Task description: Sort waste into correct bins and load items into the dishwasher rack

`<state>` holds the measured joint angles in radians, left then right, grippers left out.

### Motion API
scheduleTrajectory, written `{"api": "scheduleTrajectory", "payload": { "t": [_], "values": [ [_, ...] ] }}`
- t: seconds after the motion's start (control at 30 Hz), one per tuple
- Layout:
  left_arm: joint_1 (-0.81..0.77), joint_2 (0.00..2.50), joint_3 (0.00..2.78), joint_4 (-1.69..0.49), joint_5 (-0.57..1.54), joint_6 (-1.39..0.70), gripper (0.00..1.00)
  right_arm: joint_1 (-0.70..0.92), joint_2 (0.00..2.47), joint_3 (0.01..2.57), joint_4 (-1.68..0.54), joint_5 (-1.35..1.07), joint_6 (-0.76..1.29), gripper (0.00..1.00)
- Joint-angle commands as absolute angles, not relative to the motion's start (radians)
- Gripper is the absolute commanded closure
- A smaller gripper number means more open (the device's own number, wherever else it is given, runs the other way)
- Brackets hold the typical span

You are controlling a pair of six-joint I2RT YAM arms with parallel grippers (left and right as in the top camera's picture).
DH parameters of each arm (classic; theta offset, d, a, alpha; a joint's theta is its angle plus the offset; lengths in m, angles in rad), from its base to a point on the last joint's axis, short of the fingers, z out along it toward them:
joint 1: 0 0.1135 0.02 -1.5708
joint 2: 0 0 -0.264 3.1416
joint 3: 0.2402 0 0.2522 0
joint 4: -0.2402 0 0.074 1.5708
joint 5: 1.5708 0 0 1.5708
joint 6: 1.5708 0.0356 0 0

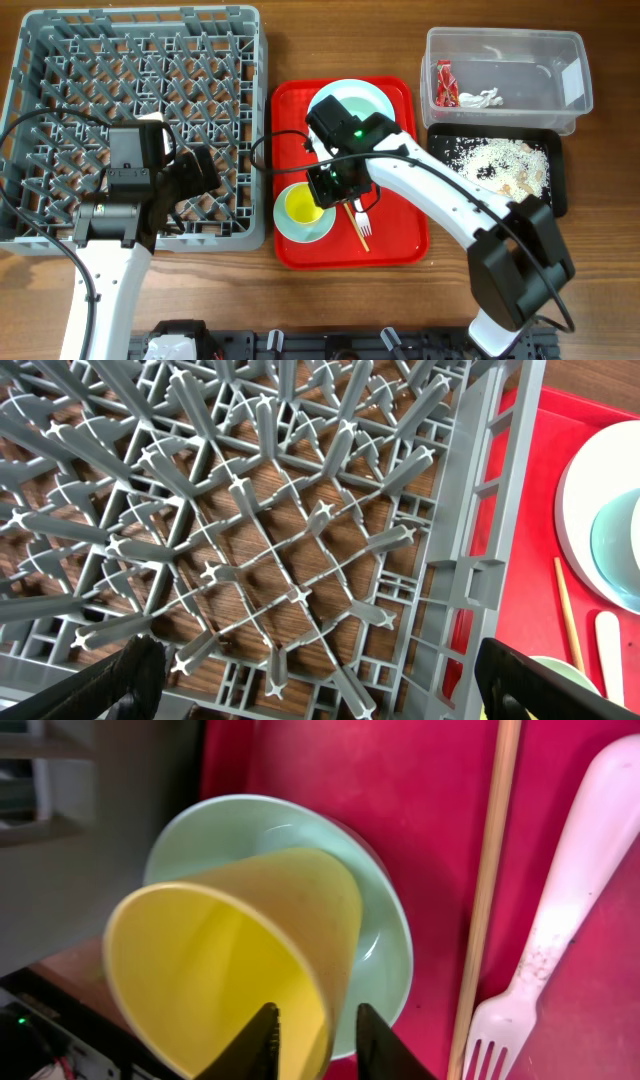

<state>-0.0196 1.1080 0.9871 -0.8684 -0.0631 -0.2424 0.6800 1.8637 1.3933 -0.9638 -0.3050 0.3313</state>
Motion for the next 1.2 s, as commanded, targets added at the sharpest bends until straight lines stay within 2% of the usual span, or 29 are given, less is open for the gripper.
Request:
{"api": "scheduleTrajectory", "payload": {
  "t": [0.0,0.03,0.07,0.23,0.33,0.47,0.67,0.8,1.0,1.17],
  "values": [
    [-0.022,1.109,1.002,-0.87,-0.076,-0.244,0.0,0.683,1.909,1.381,-0.96,-0.284,0.344,0.87],
    [-0.022,1.109,1.002,-0.869,-0.076,-0.244,0.0,0.683,1.909,1.381,-0.955,-0.285,0.344,0.94],
    [-0.022,1.109,1.002,-0.869,-0.076,-0.244,0.0,0.683,1.905,1.382,-0.949,-0.284,0.344,0.96],
    [-0.022,1.109,1.002,-0.866,-0.053,-0.244,0.0,0.645,1.87,1.482,-1.018,-0.285,0.34,0.96],
    [-0.022,1.109,1.002,-0.833,0.081,-0.244,0.0,0.591,1.826,1.576,-1.07,-0.285,0.336,0.96],
    [-0.022,1.114,1.001,-0.736,0.378,-0.244,0.0,0.462,1.769,1.676,-1.052,-0.345,0.34,0.96],
    [-0.022,1.174,1.001,-0.521,0.771,-0.244,0.0,0.242,1.757,1.678,-0.972,-0.701,0.339,0.96],
    [-0.023,1.236,1.001,-0.277,1.026,-0.25,0.0,0.216,1.757,1.678,-0.945,-0.942,0.283,0.96],
    [-0.044,1.257,1.001,-0.067,1.115,-0.327,0.0,0.216,1.757,1.678,-0.872,-1.343,0.273,0.96],
    [-0.097,1.257,1.001,0.051,1.182,-0.327,0.0,0.218,1.757,1.677,-0.851,-1.401,0.292,0.96]
  ]
}}
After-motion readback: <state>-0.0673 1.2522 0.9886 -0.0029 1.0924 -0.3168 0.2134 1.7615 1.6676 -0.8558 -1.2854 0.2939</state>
